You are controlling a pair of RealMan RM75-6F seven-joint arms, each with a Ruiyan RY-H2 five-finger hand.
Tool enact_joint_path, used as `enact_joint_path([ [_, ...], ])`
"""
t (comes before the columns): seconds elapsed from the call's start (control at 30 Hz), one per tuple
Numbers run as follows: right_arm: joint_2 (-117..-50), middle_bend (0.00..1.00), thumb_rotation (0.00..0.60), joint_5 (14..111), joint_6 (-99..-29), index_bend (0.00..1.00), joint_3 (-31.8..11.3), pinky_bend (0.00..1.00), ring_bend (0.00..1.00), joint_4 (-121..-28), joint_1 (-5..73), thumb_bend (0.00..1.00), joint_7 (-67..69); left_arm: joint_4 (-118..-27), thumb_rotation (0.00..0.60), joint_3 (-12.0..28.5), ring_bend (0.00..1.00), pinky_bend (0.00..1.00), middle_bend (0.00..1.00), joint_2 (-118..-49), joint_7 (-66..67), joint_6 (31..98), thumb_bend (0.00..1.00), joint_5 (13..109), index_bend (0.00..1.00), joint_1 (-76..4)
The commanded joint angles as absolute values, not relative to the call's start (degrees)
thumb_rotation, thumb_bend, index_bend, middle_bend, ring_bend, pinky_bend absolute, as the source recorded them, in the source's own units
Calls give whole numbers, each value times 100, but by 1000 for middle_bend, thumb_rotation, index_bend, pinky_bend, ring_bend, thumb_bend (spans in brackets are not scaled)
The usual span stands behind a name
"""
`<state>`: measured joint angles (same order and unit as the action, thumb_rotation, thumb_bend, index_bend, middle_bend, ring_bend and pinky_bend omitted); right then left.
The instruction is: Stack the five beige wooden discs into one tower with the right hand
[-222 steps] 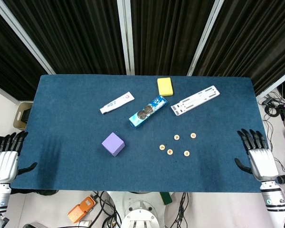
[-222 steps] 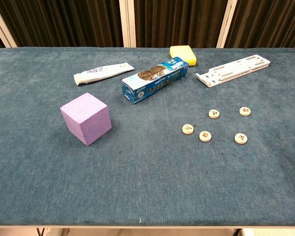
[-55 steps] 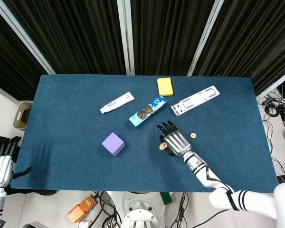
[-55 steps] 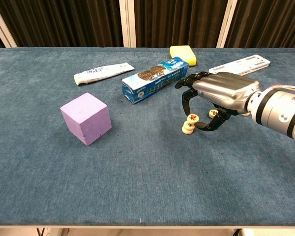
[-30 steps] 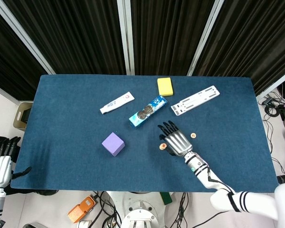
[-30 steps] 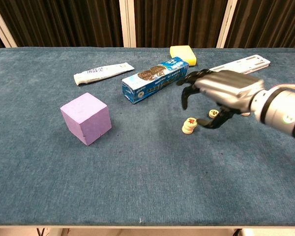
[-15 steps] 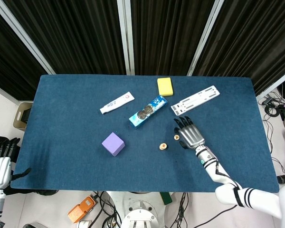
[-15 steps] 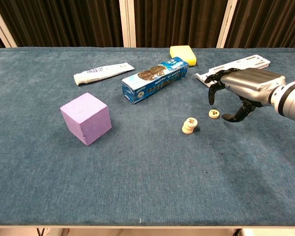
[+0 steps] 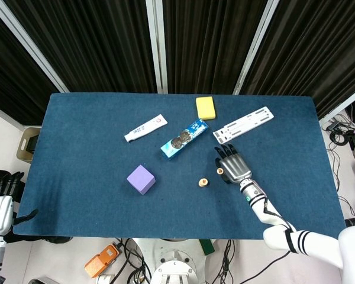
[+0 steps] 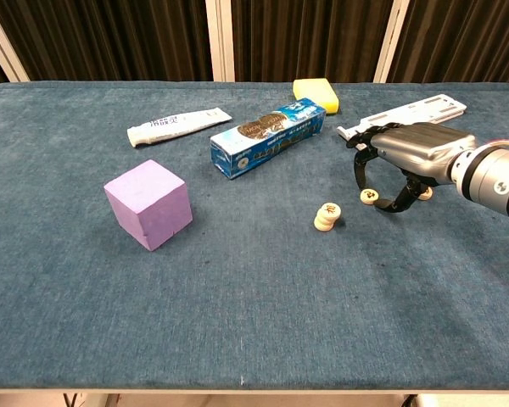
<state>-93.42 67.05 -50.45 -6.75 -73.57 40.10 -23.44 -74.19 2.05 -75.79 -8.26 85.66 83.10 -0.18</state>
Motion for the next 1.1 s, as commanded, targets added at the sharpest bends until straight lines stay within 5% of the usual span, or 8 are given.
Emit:
enact_joint_path([
  [0.03, -9363, 142, 600, 6673, -5025, 517, -681, 81, 31, -7317, 4022, 465, -2350, -7417, 600, 205, 15, 0, 76, -7579, -829, 8564, 49, 8311, 89, -18],
  [0.53, -8814, 142, 600, 7409, -5574, 562, -606, 81, 38, -8355, 3904, 499, -2063, -7449, 600, 217, 15, 0, 76, -7551, -811, 8603, 49, 8346, 89, -21],
  [1.1, -8909, 143, 600, 7312, -5316, 536, -497, 81, 38, -8670, 4080, 499, -2550, -7414, 600, 216, 15, 0, 76, -7570, -841, 8593, 49, 8327, 89, -6],
])
